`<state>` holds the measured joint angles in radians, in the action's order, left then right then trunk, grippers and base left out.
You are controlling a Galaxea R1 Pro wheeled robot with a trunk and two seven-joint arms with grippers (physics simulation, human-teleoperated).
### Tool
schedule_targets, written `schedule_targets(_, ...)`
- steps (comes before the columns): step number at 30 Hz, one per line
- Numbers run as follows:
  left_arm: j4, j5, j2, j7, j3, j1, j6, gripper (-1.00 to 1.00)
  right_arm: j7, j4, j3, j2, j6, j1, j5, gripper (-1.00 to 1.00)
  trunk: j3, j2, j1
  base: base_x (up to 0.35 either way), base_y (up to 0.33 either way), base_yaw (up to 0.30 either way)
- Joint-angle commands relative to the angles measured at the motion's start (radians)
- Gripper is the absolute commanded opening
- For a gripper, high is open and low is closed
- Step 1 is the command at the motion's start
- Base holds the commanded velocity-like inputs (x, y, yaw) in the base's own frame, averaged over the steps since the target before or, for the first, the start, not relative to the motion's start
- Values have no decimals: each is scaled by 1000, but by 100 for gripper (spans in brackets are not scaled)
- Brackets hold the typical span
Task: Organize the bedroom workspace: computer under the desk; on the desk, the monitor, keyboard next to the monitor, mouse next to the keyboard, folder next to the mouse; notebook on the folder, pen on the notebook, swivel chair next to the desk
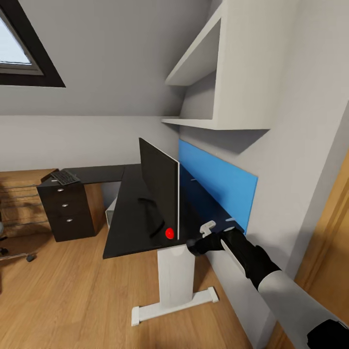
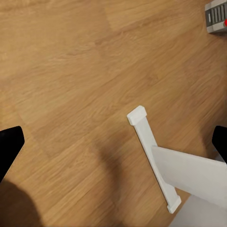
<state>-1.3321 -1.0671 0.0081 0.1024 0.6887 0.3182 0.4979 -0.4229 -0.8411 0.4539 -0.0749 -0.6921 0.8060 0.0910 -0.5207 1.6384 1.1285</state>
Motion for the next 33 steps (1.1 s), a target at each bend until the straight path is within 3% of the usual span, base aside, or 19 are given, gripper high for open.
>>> schedule_targets(1, -2, -11, 0, 9, 0, 0, 4, 100, 6, -1, 3, -1, -7, 1, 12, -100, -1, 1, 0, 0, 0, 0)
schedule_targets(13, -2, -11, 0, 9, 0, 0, 4, 100, 6, -1, 3, -1, -7, 1, 12, -100, -1, 1, 0, 0, 0, 0)
schedule_targets(22, 0, 1, 11, 12, -10, -7, 1, 100, 13, 49, 3, -2, -2, 38, 9, -100, -1, 1, 0, 0, 0, 0)
schedule_targets(33, 6, 1, 15, 13, -12, -8, -4, 100, 13, 67, 4, -6, 10, 28, 8, -100, -1, 1, 0, 0, 16, 0)
